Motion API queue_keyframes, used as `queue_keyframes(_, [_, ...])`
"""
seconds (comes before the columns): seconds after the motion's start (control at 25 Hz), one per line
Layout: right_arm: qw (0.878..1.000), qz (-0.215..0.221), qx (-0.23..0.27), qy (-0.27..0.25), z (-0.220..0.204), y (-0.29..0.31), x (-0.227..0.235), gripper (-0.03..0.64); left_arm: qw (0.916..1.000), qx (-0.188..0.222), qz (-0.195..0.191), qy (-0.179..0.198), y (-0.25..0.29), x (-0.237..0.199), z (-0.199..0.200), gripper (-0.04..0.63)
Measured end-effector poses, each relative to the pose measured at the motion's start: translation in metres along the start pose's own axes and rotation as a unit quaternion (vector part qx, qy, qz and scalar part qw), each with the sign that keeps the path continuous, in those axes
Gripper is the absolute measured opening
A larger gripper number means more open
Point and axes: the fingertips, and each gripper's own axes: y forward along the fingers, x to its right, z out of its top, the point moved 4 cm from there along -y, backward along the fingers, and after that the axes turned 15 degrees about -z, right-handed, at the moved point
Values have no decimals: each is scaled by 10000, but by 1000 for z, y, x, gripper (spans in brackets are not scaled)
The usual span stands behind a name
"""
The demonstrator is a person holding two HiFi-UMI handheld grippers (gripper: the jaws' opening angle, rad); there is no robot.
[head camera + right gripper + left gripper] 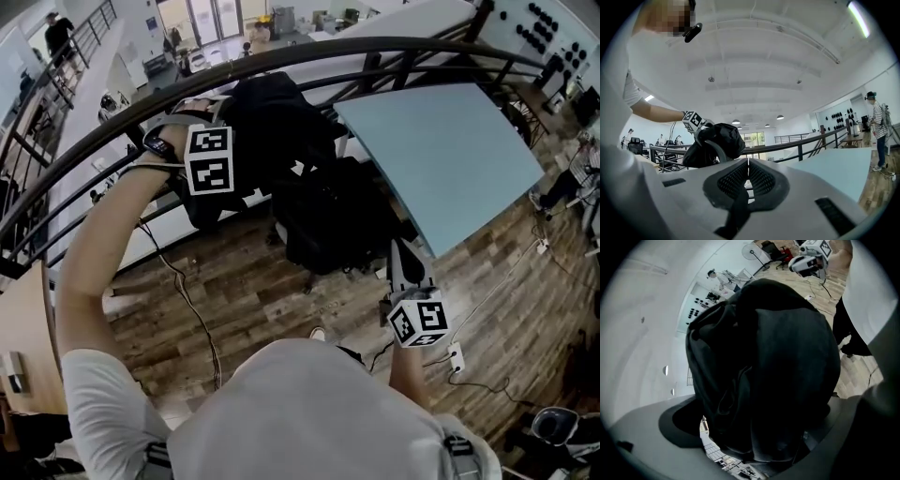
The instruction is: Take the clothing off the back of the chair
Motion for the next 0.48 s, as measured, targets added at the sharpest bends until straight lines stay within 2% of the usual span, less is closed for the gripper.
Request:
queue_keyframes(0.16, [9999, -65, -83, 15, -4, 3, 3, 20, 9973, -445, -235, 530, 24, -12, -3, 591])
queue_keyframes(0.32, [9999, -80, -136, 47, -7, 3, 2, 20, 9971, -334, -359, 579, 50, -12, -4, 589])
queue_keyframes(0.48, [9998, -88, -176, 66, -10, 4, 4, 20, 9983, -216, -208, 505, 53, -16, -6, 585])
